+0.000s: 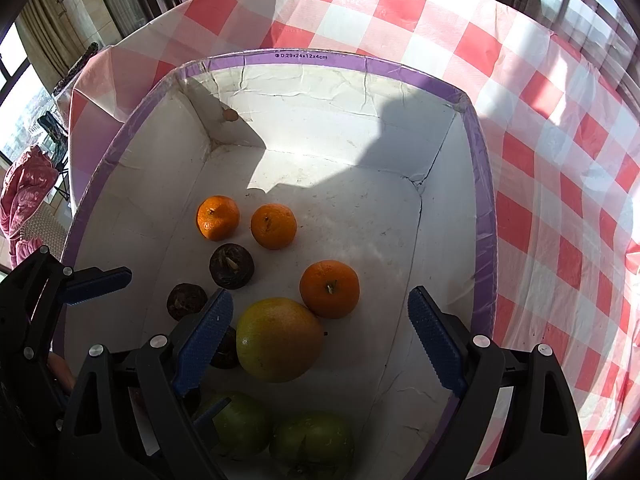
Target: Organize fruits
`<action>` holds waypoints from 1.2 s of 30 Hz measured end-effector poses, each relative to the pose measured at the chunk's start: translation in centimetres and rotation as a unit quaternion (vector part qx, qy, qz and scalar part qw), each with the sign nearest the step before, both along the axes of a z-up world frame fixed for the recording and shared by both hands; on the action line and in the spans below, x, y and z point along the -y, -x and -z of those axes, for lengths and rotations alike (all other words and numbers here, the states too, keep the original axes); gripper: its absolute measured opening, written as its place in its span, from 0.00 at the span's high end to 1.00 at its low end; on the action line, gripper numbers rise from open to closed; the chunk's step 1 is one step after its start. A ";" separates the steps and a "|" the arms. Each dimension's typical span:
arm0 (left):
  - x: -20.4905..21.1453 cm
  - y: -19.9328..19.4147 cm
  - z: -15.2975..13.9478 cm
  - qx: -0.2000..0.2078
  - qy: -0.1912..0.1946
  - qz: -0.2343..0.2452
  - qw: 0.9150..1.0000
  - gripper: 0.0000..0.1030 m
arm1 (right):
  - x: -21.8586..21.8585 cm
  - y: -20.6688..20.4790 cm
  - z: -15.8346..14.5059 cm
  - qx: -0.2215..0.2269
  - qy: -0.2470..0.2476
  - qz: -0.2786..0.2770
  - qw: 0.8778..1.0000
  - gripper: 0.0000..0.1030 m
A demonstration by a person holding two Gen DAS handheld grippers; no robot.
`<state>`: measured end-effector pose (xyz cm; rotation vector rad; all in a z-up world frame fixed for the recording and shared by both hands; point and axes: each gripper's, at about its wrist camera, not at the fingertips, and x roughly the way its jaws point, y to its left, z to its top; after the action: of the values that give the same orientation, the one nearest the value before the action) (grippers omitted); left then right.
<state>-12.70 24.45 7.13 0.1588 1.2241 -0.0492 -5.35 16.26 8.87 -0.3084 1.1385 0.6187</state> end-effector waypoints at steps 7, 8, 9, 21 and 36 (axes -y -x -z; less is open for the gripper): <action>-0.1 0.1 0.0 0.000 -0.002 0.002 1.000 0.02 | 0.1 0.0 0.0 0.000 -0.001 -0.001 1.000 0.16; -0.2 0.2 0.0 0.000 -0.002 0.003 1.000 0.02 | 0.1 0.1 0.0 0.000 0.000 -0.002 1.000 0.16; -0.2 0.3 0.0 0.000 -0.003 0.004 1.000 0.02 | 0.1 0.1 0.0 0.000 0.000 -0.002 1.000 0.16; -0.1 0.4 -0.1 -0.004 -0.004 0.008 1.000 0.02 | 0.2 0.0 0.1 0.003 0.002 0.001 1.000 0.16; -0.8 0.7 -0.4 0.011 0.002 -0.006 1.000 0.02 | 0.0 0.0 0.2 0.006 0.003 0.001 1.000 0.16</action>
<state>-13.43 25.29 7.55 0.1479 1.2030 -0.0399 -5.37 16.28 8.70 -0.3157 1.1292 0.6116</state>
